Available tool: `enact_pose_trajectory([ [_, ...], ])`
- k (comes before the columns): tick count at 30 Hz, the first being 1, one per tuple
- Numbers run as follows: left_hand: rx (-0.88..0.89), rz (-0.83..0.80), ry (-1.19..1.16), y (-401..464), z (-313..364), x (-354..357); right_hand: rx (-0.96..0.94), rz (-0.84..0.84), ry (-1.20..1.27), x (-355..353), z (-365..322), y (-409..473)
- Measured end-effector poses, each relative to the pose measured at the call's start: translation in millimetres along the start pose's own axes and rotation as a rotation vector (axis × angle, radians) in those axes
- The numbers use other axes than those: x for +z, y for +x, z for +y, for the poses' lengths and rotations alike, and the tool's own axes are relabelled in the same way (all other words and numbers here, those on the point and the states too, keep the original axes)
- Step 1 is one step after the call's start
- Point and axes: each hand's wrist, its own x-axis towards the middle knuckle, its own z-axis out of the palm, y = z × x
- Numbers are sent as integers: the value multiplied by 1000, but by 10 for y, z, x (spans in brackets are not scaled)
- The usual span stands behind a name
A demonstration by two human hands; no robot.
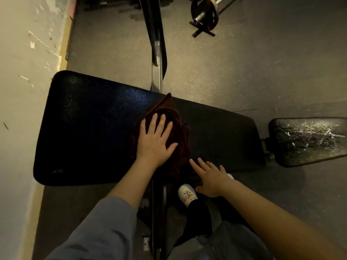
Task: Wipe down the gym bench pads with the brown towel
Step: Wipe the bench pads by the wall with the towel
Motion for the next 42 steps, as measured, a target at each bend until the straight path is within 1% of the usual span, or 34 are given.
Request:
enact_pose_trajectory([
  [4, 5, 4, -12, -307, -148, 44, -25, 70, -38, 52, 22, -56],
  [6, -45, 61, -35, -504, -271, 77, -53, 89, -17, 92, 51, -78],
  [8, -103, 176, -65, -713, -423, 139, -83, 109, 12, 128, 79, -79],
  [11, -162, 224, -72, -928, -543, 139, -115, 109, 61, 140, 122, -83],
  [14, -217, 198, -87, -944, -478, 107, -154, 83, 149, 153, 174, -68],
  [19, -237, 76, -26, -750, -281, 96, -191, 96, 180, 204, 280, -4],
  [21, -181, 28, 9, -627, -189, 92, -201, 116, 195, 242, 299, 16],
  [25, 53, -80, 5, -396, 135, 126, -207, 159, 224, 240, 298, -15],
  [28, 205, -144, 28, -319, 344, 171, -127, 175, 221, 202, 305, -106],
  [31, 283, -161, 56, -286, 483, 208, 10, 161, 187, 254, 400, -216],
  [33, 346, -162, 55, -270, 581, 229, 73, 118, 167, 354, 490, -300],
  [37, 469, -141, 61, -256, 686, 289, 182, 47, 202, 596, 660, -480],
  [42, 557, -159, 67, -421, 755, 391, 267, 10, 226, 713, 768, -680],
])
